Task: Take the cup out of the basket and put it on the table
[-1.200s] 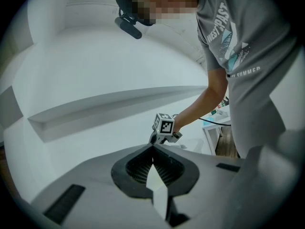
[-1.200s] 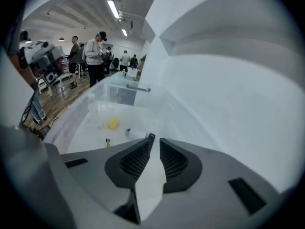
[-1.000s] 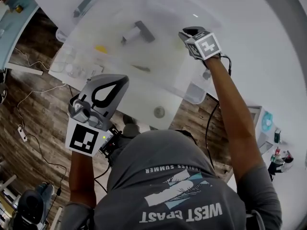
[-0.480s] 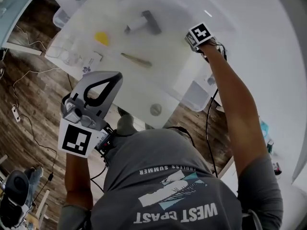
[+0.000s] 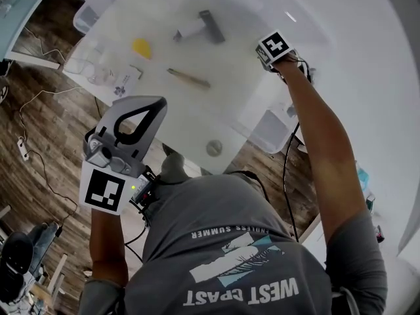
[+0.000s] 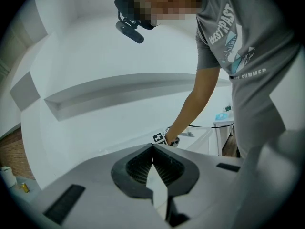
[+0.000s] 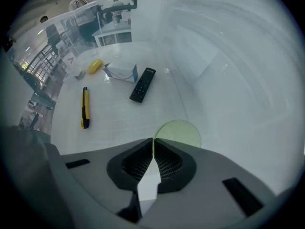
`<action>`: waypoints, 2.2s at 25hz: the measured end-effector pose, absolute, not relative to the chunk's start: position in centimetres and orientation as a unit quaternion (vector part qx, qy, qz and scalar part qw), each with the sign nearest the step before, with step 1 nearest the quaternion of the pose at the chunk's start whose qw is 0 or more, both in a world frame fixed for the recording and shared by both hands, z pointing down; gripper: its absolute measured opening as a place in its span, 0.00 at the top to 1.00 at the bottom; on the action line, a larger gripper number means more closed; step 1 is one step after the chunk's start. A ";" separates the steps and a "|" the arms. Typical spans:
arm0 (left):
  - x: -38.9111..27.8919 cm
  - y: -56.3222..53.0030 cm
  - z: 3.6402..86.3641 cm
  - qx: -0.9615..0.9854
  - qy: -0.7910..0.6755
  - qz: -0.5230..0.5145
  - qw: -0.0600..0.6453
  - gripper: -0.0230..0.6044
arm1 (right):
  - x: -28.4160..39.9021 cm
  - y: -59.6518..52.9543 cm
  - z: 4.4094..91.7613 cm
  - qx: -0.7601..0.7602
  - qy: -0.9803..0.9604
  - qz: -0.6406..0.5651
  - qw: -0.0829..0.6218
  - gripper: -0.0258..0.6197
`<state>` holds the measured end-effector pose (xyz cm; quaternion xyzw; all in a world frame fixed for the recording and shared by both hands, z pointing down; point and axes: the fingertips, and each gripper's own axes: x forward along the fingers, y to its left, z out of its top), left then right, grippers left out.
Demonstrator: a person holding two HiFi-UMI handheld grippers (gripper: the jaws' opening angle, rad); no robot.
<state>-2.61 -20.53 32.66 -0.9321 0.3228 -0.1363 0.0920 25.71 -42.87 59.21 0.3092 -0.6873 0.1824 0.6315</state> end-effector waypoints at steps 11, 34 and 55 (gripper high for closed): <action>-1.8 -19.9 31.8 -0.944 0.283 -0.125 0.117 0.95 | 16.7 -39.2 45.1 0.321 -0.793 0.067 0.513 0.92; -6.6 -18.3 31.6 -0.935 0.300 -0.133 0.137 0.95 | 1.1 -19.8 29.9 0.227 -0.896 -0.093 0.370 0.92; -11.4 -16.2 35.1 -0.921 0.338 -0.156 0.117 0.95 | -4.9 -12.5 42.8 0.122 -0.891 -0.044 0.436 0.92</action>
